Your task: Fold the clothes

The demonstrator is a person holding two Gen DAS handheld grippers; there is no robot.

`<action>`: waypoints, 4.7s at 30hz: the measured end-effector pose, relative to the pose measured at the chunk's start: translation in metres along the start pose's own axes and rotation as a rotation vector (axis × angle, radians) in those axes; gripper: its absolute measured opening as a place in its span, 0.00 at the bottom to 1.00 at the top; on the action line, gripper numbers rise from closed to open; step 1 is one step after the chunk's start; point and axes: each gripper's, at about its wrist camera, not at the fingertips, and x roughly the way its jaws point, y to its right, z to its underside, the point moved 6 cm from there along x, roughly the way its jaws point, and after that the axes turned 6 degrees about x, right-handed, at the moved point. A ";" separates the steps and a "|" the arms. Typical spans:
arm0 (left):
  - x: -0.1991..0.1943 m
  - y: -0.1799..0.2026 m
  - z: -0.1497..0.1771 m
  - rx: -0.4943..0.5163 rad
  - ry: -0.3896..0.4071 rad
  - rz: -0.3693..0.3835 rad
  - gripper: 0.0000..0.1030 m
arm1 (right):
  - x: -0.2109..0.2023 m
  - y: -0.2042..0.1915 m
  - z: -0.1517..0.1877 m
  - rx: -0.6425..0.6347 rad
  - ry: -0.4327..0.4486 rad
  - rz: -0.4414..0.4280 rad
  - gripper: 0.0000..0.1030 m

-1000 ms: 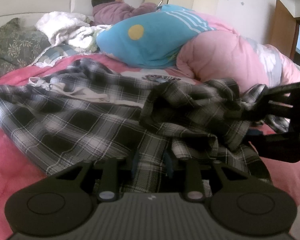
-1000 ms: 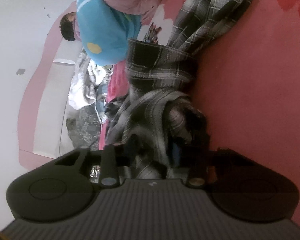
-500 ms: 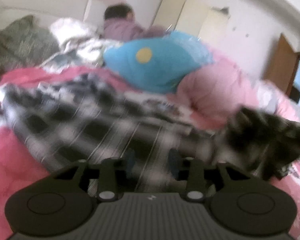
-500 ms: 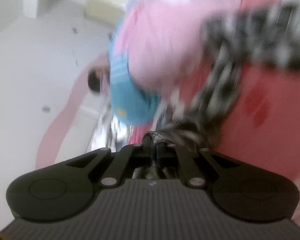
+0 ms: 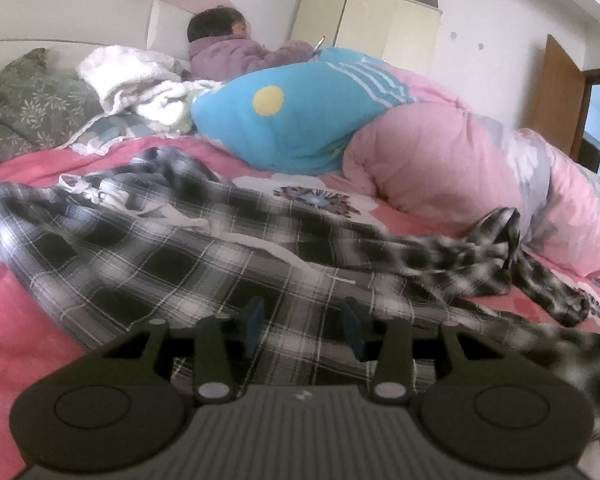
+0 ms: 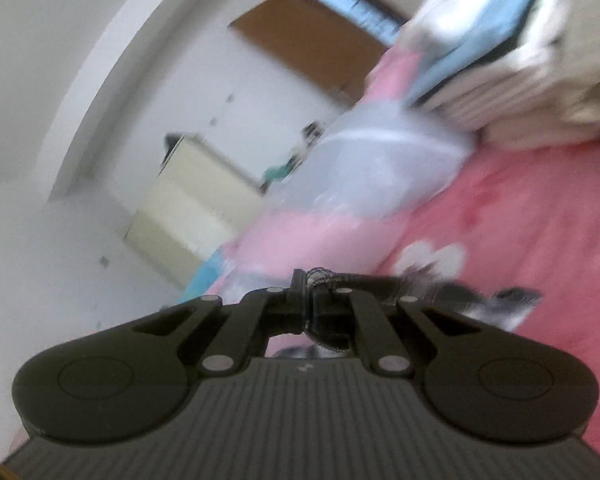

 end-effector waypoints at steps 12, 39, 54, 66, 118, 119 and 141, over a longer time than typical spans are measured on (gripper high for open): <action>0.005 0.001 0.008 0.028 -0.029 -0.017 0.43 | -0.051 0.113 0.020 -0.127 -0.142 0.377 0.02; -0.023 -0.105 0.007 -0.420 -0.143 -0.184 0.37 | 0.053 -0.086 0.301 -0.831 -0.866 -0.218 0.64; -0.050 -0.121 0.000 -0.505 -0.076 -0.140 0.01 | 0.059 -0.077 0.398 -1.227 -0.894 -0.181 0.04; -0.073 -0.140 0.032 -0.557 -0.181 -0.148 0.01 | 0.014 -0.094 0.381 -1.150 -0.972 -0.263 0.03; -0.146 -0.086 -0.081 -0.035 0.009 -0.086 0.51 | -0.013 -0.056 0.367 -0.931 -1.050 -0.163 0.08; -0.146 -0.069 -0.075 -0.007 -0.028 -0.027 0.52 | -0.017 -0.053 0.366 -0.921 -1.053 -0.167 0.08; -0.083 -0.043 0.072 -0.559 -0.339 0.121 0.38 | -0.045 -0.097 0.396 -1.211 -0.880 -0.444 0.22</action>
